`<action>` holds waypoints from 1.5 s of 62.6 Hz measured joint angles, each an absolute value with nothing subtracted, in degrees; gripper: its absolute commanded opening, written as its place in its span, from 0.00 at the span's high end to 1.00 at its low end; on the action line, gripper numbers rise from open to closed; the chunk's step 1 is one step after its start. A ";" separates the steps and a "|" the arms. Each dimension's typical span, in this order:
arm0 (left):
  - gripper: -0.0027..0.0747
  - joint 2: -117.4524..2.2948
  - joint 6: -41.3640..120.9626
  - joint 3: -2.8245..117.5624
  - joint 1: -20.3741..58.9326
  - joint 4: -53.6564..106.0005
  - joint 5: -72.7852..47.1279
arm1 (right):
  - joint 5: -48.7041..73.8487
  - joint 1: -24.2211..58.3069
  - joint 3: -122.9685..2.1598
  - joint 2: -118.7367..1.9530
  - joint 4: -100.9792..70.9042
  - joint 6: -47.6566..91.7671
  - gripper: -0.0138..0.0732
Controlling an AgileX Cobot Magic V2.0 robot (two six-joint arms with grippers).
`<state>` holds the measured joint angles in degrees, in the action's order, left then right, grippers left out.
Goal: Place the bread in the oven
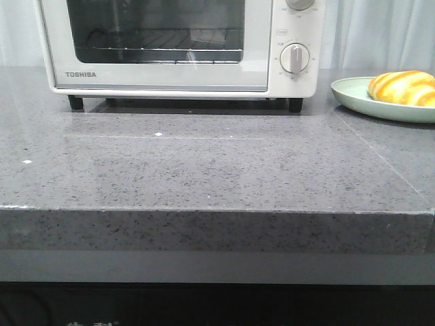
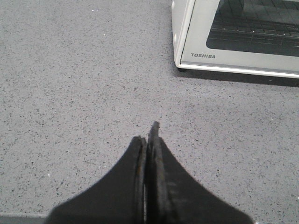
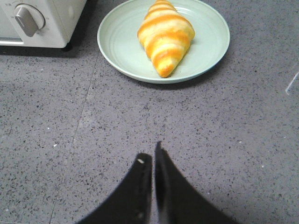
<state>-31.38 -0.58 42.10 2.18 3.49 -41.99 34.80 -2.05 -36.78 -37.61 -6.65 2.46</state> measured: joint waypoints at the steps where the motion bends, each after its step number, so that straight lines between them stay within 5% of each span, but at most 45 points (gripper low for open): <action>1: 0.99 -31.38 -0.58 42.10 2.18 3.49 -41.99 | 34.80 -2.05 -36.78 -37.61 -6.65 2.46 0.45; 9: 0.99 -31.42 -0.54 42.10 2.18 3.59 -40.98 | 34.80 -2.05 -36.78 -37.61 -6.65 2.46 0.15; 14: 0.99 -31.79 1.12 42.10 2.18 5.06 -39.42 | 34.80 -2.05 -36.78 -37.61 -6.53 2.46 0.09; 48: 0.99 -48.48 25.63 49.10 5.15 30.41 -29.95 | 35.75 -2.05 -36.78 -37.61 -6.53 2.46 0.09; 63: 0.99 -55.69 24.67 55.28 14.67 24.41 -29.64 | 35.85 -2.05 -36.78 -37.61 -6.53 2.46 0.09; 78: 0.99 -63.34 4.65 61.47 25.57 0.52 -30.97 | 35.85 -2.05 -36.78 -37.61 -6.53 2.46 0.09; 94: 0.99 -71.31 -3.68 67.68 31.59 -3.99 -25.96 | 35.96 -2.05 -36.78 -37.61 -6.53 2.46 0.09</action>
